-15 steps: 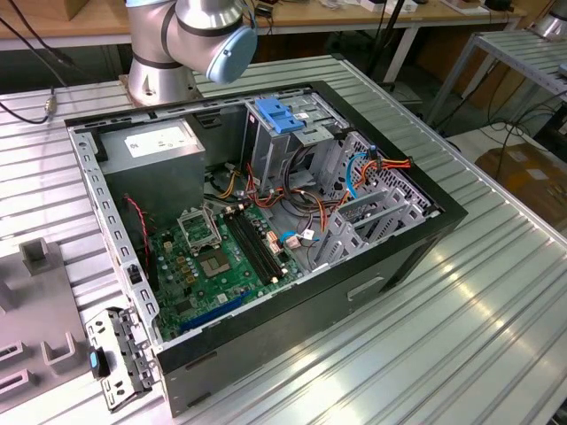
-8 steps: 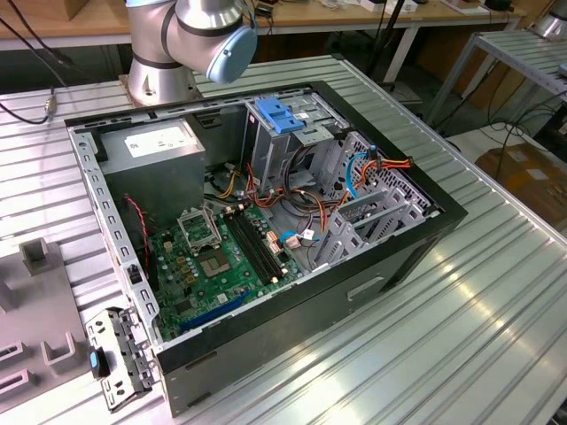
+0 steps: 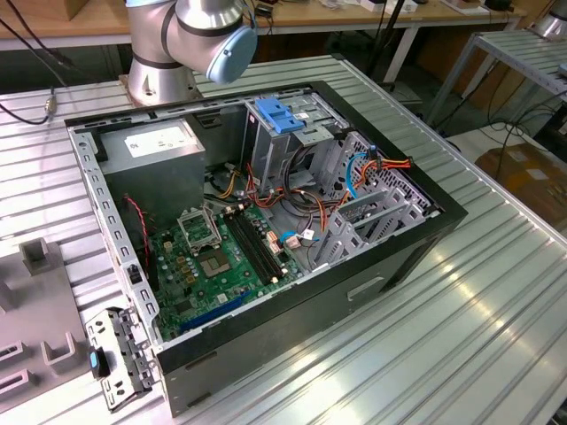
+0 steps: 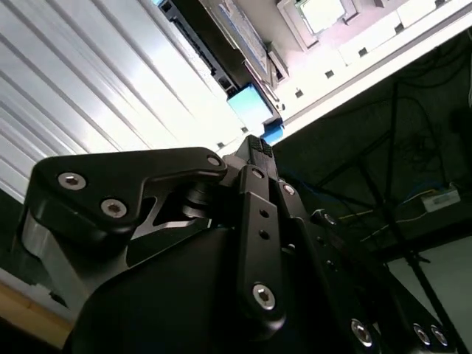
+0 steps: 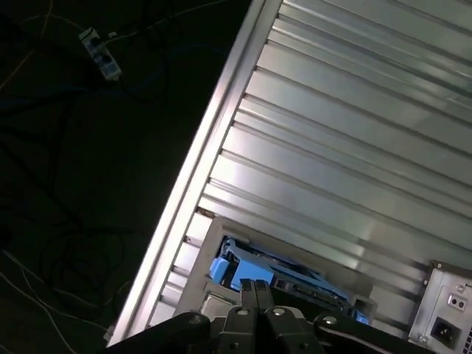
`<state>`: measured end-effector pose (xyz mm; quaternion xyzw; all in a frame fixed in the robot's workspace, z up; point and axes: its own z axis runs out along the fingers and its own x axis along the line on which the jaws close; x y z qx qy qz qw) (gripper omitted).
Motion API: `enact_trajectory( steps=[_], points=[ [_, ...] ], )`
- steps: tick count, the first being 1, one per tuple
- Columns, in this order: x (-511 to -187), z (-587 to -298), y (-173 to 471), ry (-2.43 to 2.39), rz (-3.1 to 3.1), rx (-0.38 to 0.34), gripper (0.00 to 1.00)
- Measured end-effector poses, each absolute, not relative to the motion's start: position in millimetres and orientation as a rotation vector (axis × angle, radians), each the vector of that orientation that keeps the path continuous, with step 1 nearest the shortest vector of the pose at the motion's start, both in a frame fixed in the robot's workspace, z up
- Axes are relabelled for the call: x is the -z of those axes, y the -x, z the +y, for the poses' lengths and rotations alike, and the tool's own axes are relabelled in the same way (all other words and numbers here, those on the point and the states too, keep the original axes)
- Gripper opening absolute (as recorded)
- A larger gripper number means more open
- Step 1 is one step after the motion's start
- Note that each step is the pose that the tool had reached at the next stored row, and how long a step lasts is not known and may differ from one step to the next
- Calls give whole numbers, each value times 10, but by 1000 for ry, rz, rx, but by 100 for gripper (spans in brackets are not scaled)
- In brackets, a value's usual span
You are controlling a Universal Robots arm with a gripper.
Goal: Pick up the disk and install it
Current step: 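Pick up the disk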
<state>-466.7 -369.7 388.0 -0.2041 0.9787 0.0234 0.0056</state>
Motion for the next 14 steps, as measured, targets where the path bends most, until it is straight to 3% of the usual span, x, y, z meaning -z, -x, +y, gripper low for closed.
enact_trajectory(
  steps=[14],
  points=[
    [-3829, -3697, 4667, 1150, 2920, -73, 11]
  ],
)
